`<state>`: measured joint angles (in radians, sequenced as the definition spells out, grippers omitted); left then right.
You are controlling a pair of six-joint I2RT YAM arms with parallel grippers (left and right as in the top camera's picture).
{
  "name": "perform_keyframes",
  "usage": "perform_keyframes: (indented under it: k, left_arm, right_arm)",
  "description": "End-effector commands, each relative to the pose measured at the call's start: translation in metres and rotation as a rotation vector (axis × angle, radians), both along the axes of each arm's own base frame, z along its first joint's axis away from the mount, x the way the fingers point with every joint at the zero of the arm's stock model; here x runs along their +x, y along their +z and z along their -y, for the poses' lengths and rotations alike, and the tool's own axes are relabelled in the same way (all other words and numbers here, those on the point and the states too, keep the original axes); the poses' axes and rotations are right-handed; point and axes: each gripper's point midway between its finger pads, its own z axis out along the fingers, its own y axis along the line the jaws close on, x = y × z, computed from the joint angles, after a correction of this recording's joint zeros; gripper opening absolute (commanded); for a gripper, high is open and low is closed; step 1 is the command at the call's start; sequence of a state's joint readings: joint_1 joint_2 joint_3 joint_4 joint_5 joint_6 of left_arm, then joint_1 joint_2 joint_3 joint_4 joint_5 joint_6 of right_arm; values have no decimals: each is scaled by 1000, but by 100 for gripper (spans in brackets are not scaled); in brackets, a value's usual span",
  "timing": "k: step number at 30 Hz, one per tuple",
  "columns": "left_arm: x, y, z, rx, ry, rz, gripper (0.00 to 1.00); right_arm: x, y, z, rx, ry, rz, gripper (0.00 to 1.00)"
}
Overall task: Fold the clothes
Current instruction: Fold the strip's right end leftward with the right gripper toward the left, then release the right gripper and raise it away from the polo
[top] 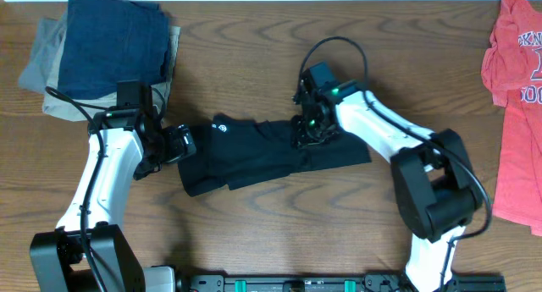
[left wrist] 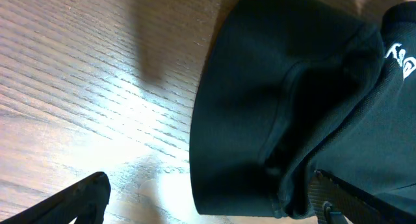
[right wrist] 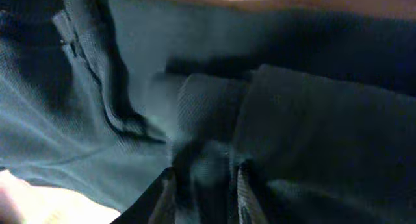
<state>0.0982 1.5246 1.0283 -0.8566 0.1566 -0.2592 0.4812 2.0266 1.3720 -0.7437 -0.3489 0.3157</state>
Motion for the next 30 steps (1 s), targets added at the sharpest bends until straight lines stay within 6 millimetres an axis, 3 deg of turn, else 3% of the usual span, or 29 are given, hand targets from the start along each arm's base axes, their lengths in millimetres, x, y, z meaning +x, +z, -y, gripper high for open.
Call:
perform_keyframes:
  k: [1, 4, 6, 7, 10, 16, 19, 21, 25, 30]
  left_arm:
    - [4, 4, -4, 9, 13, 11, 98]
    - [4, 4, -4, 9, 13, 11, 98]
    - [3, 4, -5, 12, 14, 8, 98]
    - [3, 4, -5, 12, 14, 6, 98]
    - [1, 3, -5, 17, 14, -1, 98]
    - [-3, -2, -32, 100, 51, -28, 98]
    - [1, -6, -38, 8, 89, -13, 98]
    - [8, -6, -29, -124, 26, 34, 98]
    - [14, -8, -13, -337, -53, 86, 98]
    - [9, -35, -3, -451, -41, 6, 98]
  right_arm:
    - [-2, 1, -12, 48, 15, -13, 29]
    - [12, 23, -10, 58, 20, 30, 43]
    - [25, 42, -3, 50, 16, 64, 72]
    - [31, 51, 3, 34, 4, 78, 82]
    - [49, 80, 30, -28, -31, 114, 97]
    - [72, 118, 95, -176, -141, 145, 99]
    - [75, 119, 124, -222, -192, 127, 99]
    - [74, 118, 139, -229, -214, 108, 99]
    - [76, 117, 158, -235, -257, 93, 99]
    - [76, 116, 160, -235, -264, 91, 99]
